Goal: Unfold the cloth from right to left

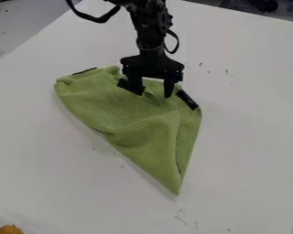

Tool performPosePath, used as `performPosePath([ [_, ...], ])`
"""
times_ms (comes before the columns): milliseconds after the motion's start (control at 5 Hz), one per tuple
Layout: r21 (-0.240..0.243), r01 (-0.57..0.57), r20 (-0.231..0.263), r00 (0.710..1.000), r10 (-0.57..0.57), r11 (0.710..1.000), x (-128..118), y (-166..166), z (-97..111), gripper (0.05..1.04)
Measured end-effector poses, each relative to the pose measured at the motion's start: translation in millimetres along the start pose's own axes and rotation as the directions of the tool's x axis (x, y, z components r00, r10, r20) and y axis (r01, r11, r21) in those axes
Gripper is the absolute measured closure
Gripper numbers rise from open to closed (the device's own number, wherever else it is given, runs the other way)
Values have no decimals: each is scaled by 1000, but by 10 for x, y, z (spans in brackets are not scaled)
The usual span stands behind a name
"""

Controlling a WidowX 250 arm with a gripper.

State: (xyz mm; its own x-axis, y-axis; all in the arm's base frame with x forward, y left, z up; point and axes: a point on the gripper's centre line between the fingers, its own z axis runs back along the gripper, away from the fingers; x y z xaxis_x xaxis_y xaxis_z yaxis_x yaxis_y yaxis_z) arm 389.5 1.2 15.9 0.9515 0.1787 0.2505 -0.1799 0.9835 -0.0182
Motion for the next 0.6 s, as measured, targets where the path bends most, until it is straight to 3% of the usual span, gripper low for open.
performPosePath([
  [400,-22,17,10,1000,-17,1000,-7,-10,-16,711],
  [600,-25,24,8,1000,-23,999,-7,7,-22,926],
])
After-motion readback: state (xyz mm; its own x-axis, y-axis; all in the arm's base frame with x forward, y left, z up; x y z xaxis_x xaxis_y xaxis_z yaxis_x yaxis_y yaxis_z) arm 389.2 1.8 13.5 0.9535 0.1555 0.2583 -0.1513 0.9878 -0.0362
